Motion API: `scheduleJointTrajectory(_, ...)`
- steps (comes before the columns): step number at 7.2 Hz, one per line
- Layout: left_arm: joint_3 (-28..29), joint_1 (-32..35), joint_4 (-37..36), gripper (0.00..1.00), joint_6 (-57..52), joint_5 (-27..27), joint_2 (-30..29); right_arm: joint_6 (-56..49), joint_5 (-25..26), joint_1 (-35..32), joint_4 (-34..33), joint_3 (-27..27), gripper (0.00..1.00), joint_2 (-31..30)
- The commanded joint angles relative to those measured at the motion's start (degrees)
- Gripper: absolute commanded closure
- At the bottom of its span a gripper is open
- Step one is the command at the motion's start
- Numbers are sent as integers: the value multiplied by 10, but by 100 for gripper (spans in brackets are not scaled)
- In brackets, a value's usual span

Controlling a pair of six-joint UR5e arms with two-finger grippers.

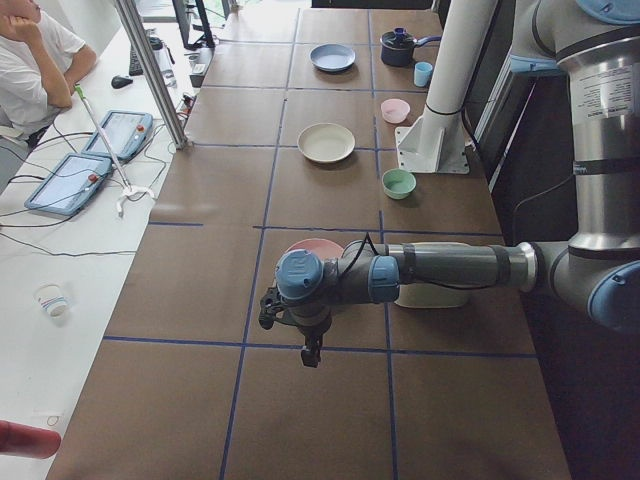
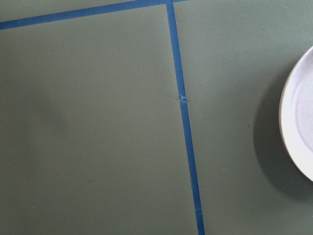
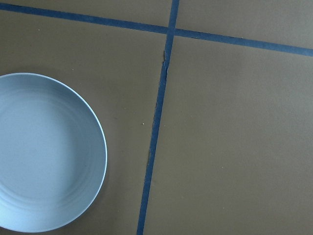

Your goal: Stack three plates with pink and blue

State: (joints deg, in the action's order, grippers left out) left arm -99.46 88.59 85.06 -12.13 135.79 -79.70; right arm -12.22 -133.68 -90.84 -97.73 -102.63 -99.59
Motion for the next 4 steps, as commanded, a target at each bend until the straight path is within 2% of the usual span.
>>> scheduleJointTrajectory(1, 0, 0, 0, 0, -1, -2, 0, 0, 0, 0, 0, 0, 0, 0)
scheduleJointTrajectory(4, -5, -1, 11, 0, 3, -6, -11, 0, 0, 1, 0, -3, 0, 1)
